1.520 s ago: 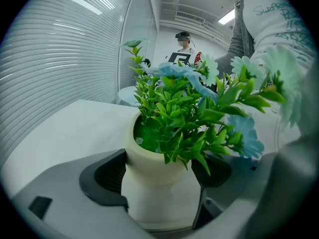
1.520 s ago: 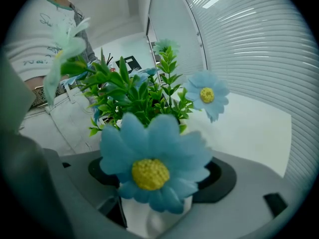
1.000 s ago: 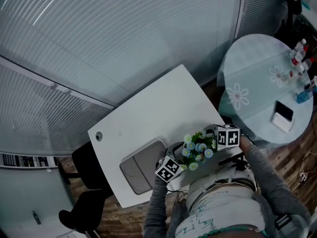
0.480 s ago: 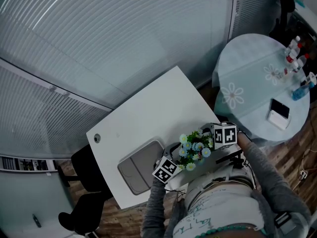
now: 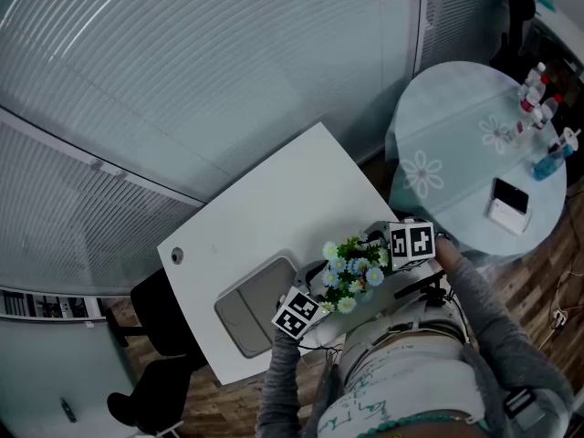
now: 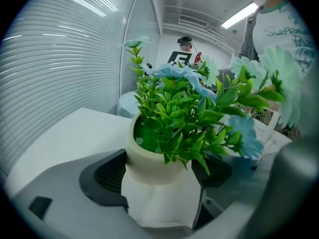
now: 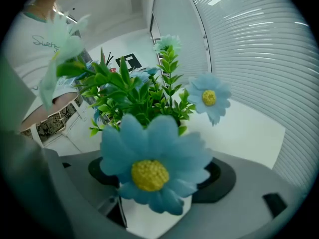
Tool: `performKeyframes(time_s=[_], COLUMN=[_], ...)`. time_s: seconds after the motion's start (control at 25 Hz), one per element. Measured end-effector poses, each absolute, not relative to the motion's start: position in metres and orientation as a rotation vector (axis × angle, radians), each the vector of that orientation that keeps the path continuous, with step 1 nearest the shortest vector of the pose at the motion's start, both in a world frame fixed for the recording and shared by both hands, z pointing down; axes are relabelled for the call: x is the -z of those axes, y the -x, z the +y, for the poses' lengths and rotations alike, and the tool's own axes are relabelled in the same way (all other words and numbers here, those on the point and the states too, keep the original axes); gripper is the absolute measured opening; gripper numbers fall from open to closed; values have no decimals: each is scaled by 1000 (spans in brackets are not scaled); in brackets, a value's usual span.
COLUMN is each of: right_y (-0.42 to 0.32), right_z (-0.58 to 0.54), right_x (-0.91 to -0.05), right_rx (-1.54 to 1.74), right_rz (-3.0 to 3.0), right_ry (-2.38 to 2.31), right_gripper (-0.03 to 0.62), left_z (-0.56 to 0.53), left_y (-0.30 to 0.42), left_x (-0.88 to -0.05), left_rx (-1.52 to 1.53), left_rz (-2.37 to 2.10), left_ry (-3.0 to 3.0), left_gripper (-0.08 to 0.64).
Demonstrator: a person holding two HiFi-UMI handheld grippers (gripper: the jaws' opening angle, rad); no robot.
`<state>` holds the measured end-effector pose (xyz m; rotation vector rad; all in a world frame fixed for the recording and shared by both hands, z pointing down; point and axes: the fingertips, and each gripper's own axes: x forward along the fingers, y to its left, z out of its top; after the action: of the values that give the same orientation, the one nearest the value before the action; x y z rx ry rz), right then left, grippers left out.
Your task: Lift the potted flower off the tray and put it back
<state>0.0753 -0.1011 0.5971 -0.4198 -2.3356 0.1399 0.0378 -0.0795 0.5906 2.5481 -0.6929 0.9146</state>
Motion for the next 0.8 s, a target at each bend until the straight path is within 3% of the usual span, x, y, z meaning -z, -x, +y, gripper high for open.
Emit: performKeyframes(time_s=[0.8], right_y=[-77], right_z=[-104], right_x=[-552], right_rx=[-112], right_rz=[-2339], right_ry=[419], right_gripper=[365], left_z=[-79], left_y=[-39], left_x=[-546], left_rx=[-901], left_rz=[-723], left_ry=[-2543], left_gripper=[410])
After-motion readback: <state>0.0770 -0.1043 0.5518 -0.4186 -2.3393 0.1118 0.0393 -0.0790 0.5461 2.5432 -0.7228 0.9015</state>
